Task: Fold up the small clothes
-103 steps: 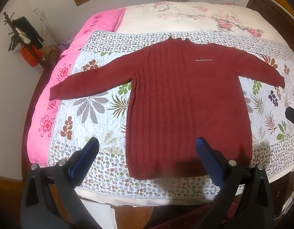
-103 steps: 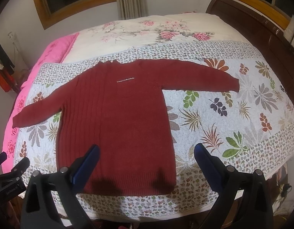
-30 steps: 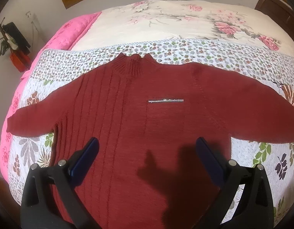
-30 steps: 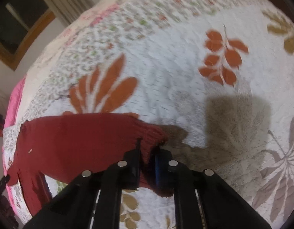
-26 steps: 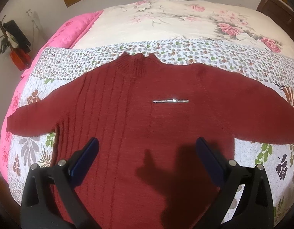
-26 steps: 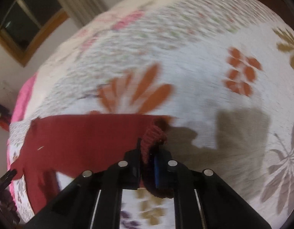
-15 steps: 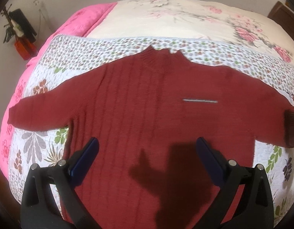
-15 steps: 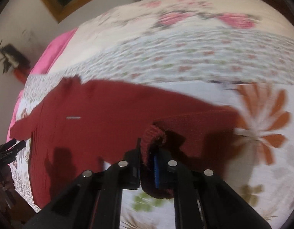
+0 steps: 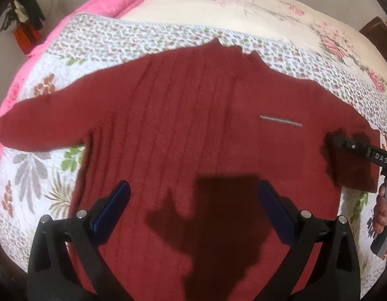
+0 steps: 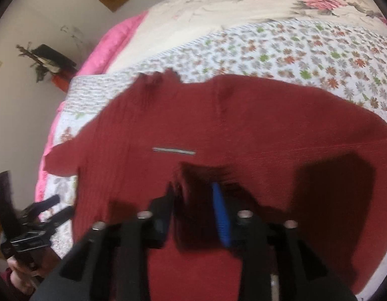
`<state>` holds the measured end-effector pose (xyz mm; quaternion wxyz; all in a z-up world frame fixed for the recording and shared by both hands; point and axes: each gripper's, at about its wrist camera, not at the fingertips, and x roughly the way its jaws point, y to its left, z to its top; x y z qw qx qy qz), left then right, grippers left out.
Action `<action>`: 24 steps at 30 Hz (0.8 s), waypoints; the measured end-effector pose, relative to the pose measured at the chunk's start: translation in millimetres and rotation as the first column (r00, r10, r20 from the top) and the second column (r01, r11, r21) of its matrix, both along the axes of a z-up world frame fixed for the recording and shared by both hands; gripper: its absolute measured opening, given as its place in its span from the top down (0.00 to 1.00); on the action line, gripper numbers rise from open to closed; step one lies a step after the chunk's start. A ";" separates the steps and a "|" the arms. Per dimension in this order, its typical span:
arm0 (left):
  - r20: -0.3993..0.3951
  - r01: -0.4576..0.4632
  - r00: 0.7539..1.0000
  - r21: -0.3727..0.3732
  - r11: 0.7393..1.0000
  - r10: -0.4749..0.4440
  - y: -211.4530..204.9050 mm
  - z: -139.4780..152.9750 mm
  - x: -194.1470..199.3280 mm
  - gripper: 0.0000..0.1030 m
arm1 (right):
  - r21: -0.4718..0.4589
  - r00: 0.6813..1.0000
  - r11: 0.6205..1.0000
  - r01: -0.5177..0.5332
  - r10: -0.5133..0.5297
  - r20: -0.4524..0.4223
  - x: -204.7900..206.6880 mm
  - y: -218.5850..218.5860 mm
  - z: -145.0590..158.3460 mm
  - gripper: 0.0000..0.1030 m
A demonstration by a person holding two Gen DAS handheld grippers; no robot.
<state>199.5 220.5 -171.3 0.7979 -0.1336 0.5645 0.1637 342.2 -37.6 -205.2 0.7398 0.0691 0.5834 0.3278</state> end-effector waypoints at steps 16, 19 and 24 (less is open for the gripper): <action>-0.048 0.109 0.991 -0.273 0.956 -0.127 -101.7 -68.9 96.0 0.03 | -0.094 0.953 0.949 0.301 -0.294 0.076 -36.1 -188.0 13.8 0.55; -0.053 0.105 0.990 -0.308 0.945 -0.128 -114.2 -82.3 110.3 0.03 | -0.103 0.951 0.947 0.305 -0.298 0.075 -45.3 -201.8 6.8 0.55; -0.088 0.093 0.989 -0.287 0.953 -0.123 -130.0 -98.6 124.1 0.04 | -0.096 0.953 0.949 0.299 -0.292 0.088 -56.0 -210.0 3.5 0.55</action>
